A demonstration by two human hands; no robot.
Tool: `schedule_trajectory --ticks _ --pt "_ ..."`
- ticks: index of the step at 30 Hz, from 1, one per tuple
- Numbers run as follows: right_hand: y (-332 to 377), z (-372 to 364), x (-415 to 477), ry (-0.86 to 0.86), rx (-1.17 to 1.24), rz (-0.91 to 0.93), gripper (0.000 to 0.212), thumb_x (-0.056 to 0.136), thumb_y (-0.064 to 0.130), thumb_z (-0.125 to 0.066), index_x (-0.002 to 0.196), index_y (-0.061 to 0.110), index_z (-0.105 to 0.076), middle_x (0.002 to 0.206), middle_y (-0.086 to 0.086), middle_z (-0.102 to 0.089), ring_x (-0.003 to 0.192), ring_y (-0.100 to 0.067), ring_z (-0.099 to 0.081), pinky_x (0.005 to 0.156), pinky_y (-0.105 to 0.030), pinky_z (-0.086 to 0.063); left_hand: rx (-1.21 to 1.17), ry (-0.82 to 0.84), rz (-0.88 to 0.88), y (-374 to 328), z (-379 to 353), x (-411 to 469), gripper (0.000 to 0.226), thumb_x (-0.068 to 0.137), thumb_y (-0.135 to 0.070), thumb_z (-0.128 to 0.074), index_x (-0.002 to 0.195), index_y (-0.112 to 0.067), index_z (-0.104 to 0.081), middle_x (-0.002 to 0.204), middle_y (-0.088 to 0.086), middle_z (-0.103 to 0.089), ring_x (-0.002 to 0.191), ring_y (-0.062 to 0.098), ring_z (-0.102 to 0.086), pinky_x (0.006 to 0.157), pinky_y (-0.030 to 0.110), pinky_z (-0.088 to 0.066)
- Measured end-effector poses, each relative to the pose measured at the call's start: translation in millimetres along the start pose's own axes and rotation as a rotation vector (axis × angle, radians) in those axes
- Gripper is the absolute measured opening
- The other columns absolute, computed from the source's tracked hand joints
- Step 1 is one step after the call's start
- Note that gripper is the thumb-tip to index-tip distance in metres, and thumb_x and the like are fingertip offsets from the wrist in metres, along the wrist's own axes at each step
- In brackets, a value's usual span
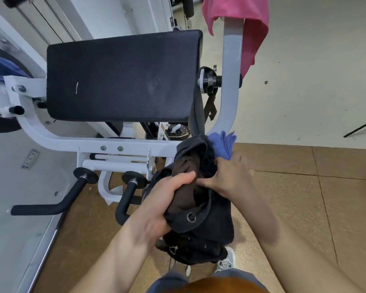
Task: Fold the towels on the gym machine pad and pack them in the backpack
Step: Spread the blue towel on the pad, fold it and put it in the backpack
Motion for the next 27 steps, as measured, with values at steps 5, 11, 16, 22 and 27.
schedule_trajectory --ticks 5,11,16,22,27 --pt "17 -7 6 -0.092 -0.149 0.083 0.045 0.079 0.063 -0.060 0.099 0.024 -0.070 0.121 -0.007 -0.043 0.119 -0.028 -0.037 0.095 -0.046 -0.035 0.087 -0.065 0.000 -7 5 0 0.020 0.077 -0.017 -0.067 0.085 -0.001 -0.077 0.096 0.023 -0.070 0.079 0.032 -0.067 0.090 0.044 -0.051" --pt "-14 22 -2 -0.226 -0.042 0.071 0.032 0.080 0.045 -0.059 0.082 0.017 -0.074 0.103 -0.006 -0.051 0.103 -0.030 -0.050 0.083 -0.040 -0.041 0.137 -0.129 -0.162 -22 29 -5 0.027 0.088 -0.020 -0.059 0.076 -0.009 -0.079 0.092 0.020 -0.073 0.074 0.028 -0.070 0.077 0.035 -0.056" --pt "-18 47 -12 0.035 -0.100 0.051 0.061 0.063 0.081 -0.058 0.090 0.028 -0.067 0.110 -0.003 -0.042 0.115 -0.026 -0.040 0.093 -0.048 -0.036 0.064 0.012 -0.128 -20 23 -10 0.032 0.074 -0.030 -0.062 0.084 -0.005 -0.079 0.096 0.022 -0.073 0.078 0.029 -0.073 0.069 0.032 -0.060" --pt "24 21 -21 -0.140 -0.234 0.155 0.036 0.075 0.033 -0.067 0.105 0.016 -0.058 0.128 -0.010 -0.034 0.119 -0.030 -0.033 0.090 -0.044 -0.031 0.325 0.104 -0.246 -20 -5 -15 0.018 0.065 -0.017 -0.080 0.077 -0.005 -0.075 0.082 0.020 -0.070 0.070 0.027 -0.066 0.067 0.029 -0.055" --pt "-29 24 1 -0.199 -0.113 -0.051 0.032 0.076 0.040 -0.062 0.098 0.017 -0.057 0.112 -0.010 -0.042 0.108 -0.030 -0.037 0.086 -0.046 -0.035 0.473 0.009 -0.331 -24 12 -27 0.013 0.069 -0.021 -0.072 0.072 -0.009 -0.071 0.073 0.010 -0.068 0.068 0.022 -0.064 0.061 0.028 -0.050"
Point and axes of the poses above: each hand's wrist, its own x-axis towards the middle knuckle, its own z-axis out of the back of the hand, y = z × x, the point moved 5 cm from there along x, towards the middle knuckle
